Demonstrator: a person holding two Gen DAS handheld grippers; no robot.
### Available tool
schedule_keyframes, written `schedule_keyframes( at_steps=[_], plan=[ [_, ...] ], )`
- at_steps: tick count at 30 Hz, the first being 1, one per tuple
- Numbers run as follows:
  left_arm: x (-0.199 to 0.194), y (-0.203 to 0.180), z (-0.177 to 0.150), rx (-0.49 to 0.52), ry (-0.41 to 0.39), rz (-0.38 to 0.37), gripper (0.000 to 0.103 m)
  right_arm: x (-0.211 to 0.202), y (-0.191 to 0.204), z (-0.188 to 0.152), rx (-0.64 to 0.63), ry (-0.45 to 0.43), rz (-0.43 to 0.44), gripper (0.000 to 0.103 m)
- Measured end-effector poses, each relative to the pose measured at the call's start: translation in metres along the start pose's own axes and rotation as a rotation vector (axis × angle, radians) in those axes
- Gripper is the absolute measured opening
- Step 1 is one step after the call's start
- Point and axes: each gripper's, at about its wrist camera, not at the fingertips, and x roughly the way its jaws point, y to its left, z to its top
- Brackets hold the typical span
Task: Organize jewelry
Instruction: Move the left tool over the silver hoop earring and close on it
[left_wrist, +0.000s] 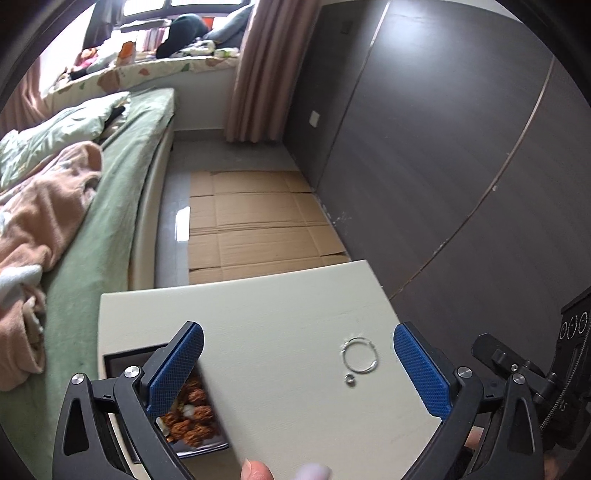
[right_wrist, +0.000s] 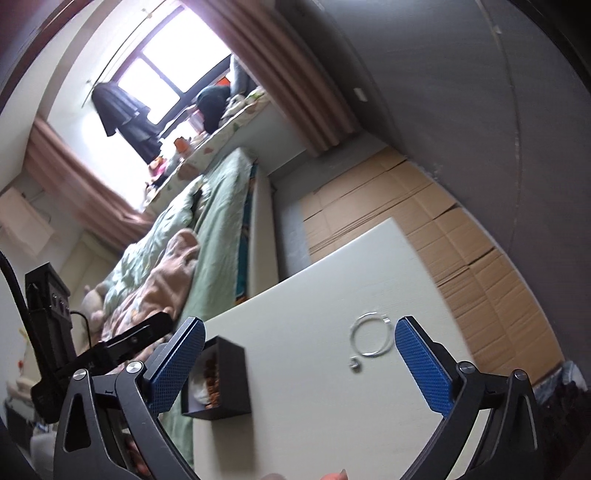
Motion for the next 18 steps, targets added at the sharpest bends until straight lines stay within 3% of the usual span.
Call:
schedule_keyframes(
  at_steps=[9,18],
  plan=[
    [0.045,-0.051,0.001,0.106,0.073,0.022,0.103,-0.016,-0.041,0.011,0.079,-0.007,-0.032,0.103],
    [0.098,-0.064,-0.019,0.142,0.2,0.031,0.102,-0.013,-0.066,0.008,0.134,0.035,-0.089,0.103]
  ],
)
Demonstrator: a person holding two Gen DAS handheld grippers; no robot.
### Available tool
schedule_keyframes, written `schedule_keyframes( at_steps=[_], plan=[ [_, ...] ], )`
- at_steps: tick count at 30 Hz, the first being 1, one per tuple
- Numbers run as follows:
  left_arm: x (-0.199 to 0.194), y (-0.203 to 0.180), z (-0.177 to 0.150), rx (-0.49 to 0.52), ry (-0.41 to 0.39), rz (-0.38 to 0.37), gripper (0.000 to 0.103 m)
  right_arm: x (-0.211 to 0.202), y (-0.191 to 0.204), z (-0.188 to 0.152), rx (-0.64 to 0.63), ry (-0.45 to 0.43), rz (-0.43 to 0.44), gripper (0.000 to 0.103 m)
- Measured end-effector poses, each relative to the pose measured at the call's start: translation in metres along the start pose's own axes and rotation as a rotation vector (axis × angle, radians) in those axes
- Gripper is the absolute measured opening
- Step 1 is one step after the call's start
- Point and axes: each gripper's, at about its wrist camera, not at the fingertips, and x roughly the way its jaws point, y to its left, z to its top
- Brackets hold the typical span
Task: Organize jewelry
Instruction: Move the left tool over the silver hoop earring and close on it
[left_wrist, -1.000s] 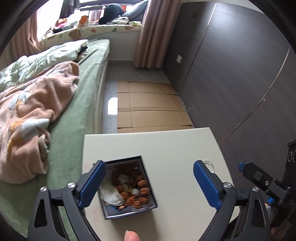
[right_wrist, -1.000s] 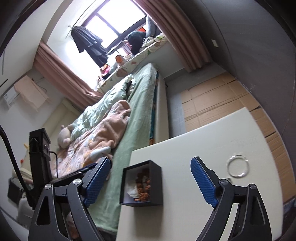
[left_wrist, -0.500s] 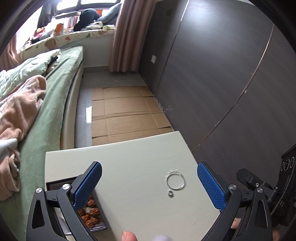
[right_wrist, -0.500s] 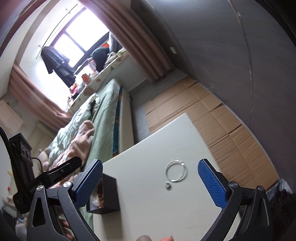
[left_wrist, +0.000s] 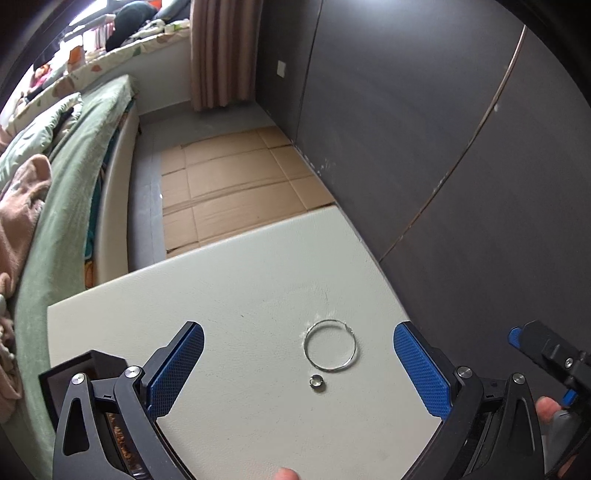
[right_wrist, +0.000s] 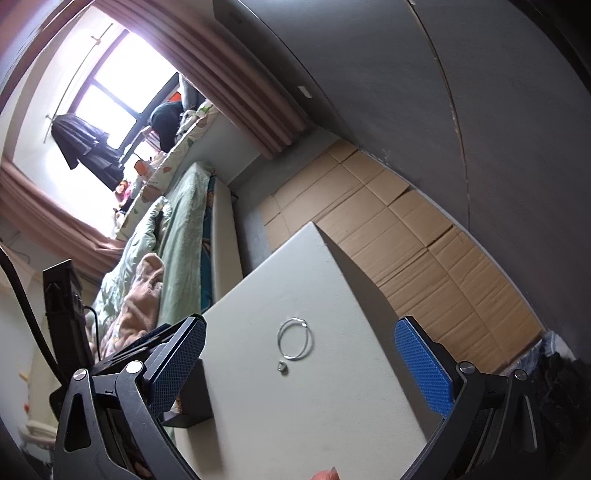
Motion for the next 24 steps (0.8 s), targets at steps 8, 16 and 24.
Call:
schedule_keyframes(
  at_steps=[8,16,24],
  plan=[
    [0.048,0.004,-0.016,0.002,0.132,-0.025,0.082,0.013,-0.026,-0.001,0.061,0.063,-0.037,0.103],
    [0.068,-0.016,-0.018,0.053,0.152,-0.051,0.082,0.01,-0.044,0.001,0.141,0.059,-0.047,0.103],
    [0.084,-0.03,-0.023,0.101,0.178,-0.011,0.082,0.017,-0.049,0.001,0.178,0.066,-0.069,0.103]
  ],
)
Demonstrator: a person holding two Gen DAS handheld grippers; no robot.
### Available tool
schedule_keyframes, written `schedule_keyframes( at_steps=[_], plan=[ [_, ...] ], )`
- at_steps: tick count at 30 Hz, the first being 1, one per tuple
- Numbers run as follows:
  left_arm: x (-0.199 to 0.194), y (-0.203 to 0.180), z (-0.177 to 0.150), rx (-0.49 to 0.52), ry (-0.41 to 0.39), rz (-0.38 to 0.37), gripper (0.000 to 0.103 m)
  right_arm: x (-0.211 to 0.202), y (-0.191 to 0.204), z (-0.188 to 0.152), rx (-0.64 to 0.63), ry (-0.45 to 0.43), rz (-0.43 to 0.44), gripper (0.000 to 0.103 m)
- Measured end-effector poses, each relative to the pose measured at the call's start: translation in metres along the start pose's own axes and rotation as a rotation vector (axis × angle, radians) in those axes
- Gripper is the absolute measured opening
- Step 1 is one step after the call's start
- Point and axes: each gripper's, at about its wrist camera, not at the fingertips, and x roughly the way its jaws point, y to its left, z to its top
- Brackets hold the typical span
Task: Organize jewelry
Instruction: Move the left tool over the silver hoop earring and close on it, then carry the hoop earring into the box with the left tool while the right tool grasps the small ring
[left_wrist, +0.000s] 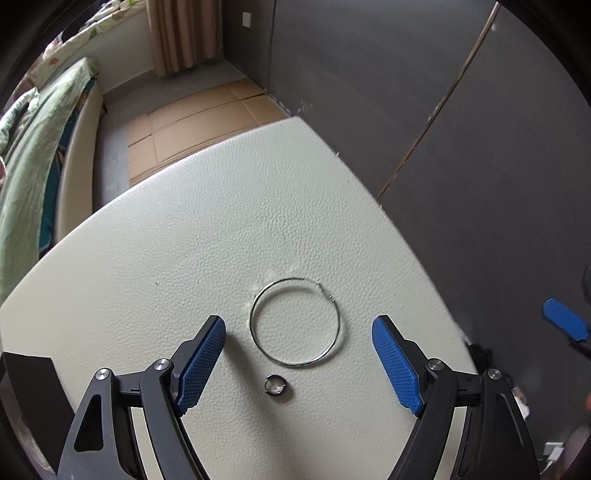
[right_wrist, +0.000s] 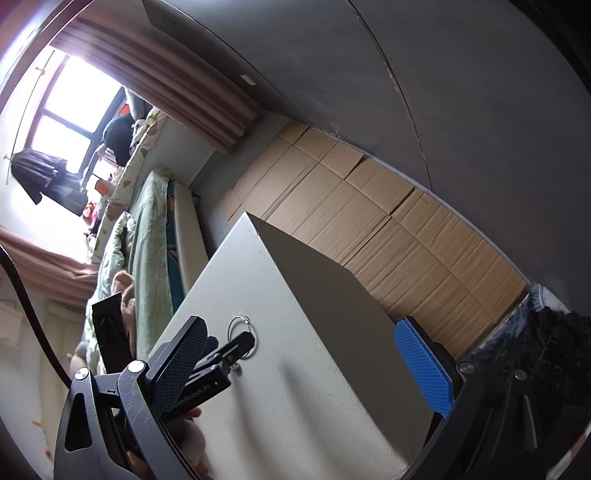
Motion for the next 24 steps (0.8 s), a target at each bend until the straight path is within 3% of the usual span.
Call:
schedule_keyframes(
  at_steps=[6,10,11,16,24],
  plan=[
    [0.0,-0.005,-0.003,0.027,-0.031,0.036,0.081,0.001,-0.003,0.0,0.016,-0.001,-0.008,0.103],
    [-0.004,-0.002,-0.001,0.02,-0.051,0.069,0.054,0.004,-0.002,-0.001,0.025,0.002,-0.003,0.103],
    [-0.004,0.0,0.0,0.014,-0.052,0.065,0.052,0.005,-0.001,-0.002,0.022,0.004,-0.002,0.103],
    [-0.003,0.004,0.001,0.017,-0.053,0.044,0.052,0.007,0.009,-0.004,-0.019,0.006,-0.003,0.103],
    [-0.029,0.032,0.002,-0.071,-0.08,0.019,0.052,0.014,0.027,-0.006,-0.066,0.017,0.01,0.103]
  ],
)
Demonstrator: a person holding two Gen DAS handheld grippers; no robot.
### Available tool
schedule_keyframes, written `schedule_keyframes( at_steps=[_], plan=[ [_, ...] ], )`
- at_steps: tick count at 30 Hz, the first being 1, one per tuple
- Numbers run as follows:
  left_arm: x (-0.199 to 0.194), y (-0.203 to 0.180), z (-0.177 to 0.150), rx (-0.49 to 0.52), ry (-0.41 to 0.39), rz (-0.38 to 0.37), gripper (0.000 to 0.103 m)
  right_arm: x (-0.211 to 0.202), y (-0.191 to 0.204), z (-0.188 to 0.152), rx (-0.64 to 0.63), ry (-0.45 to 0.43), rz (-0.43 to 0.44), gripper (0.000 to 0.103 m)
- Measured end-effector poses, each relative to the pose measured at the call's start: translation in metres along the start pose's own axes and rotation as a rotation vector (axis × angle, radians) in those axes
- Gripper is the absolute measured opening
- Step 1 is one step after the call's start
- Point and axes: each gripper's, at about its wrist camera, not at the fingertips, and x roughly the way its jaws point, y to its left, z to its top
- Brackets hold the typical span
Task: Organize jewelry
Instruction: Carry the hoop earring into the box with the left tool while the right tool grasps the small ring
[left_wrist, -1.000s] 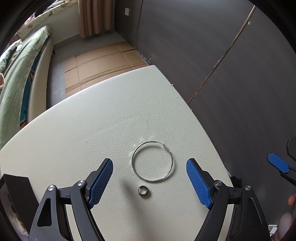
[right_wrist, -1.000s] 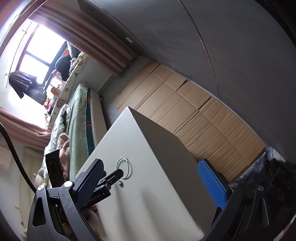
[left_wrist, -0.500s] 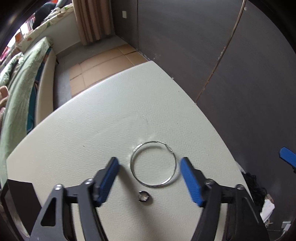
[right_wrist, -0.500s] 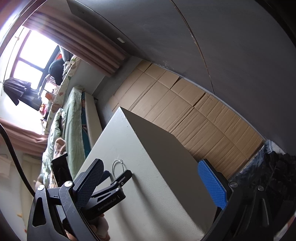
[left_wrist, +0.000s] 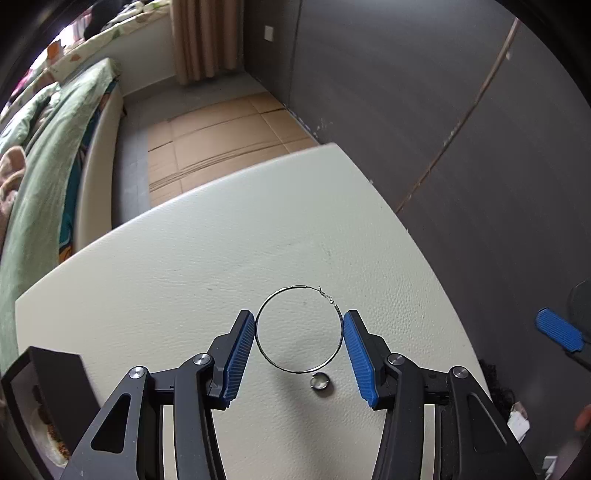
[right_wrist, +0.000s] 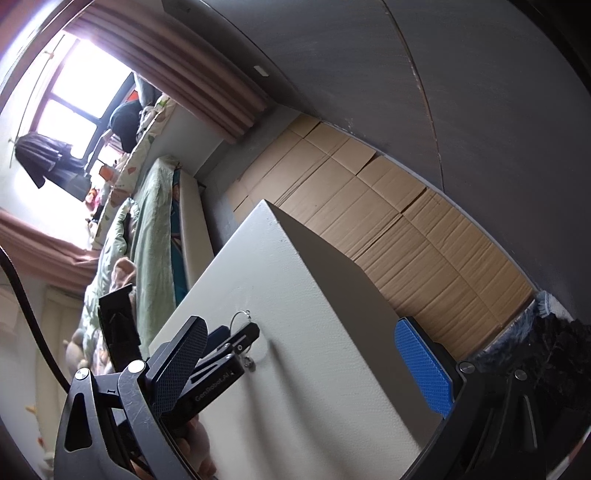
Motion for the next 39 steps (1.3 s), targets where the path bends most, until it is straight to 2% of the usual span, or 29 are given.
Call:
schedule_keyframes(
  at_steps=[10,15,19,23,26,39],
  plan=[
    [-0.055,0.032,-0.003,-0.083,-0.086,-0.001,0.052,0.021,0.037,-0.01,-0.131,0.057,0.018,0.101],
    [-0.072,0.055,-0.006,-0.132,-0.098,0.0,0.051,0.04,0.059,-0.021,-0.216,0.125,0.021,0.08],
    [-0.087,0.075,-0.008,-0.17,-0.125,0.013,0.051,0.053,0.074,-0.029,-0.29,0.149,-0.019,0.07],
    [-0.101,0.089,-0.013,-0.193,-0.145,0.021,0.052,0.069,0.08,-0.035,-0.358,0.195,-0.058,0.048],
    [-0.108,0.098,-0.016,-0.207,-0.156,0.024,0.052,0.079,0.083,-0.038,-0.399,0.22,-0.088,0.039],
    [-0.127,0.137,-0.046,-0.298,-0.16,-0.01,0.052,0.104,0.112,-0.067,-0.699,0.256,-0.253,0.038]
  ],
)
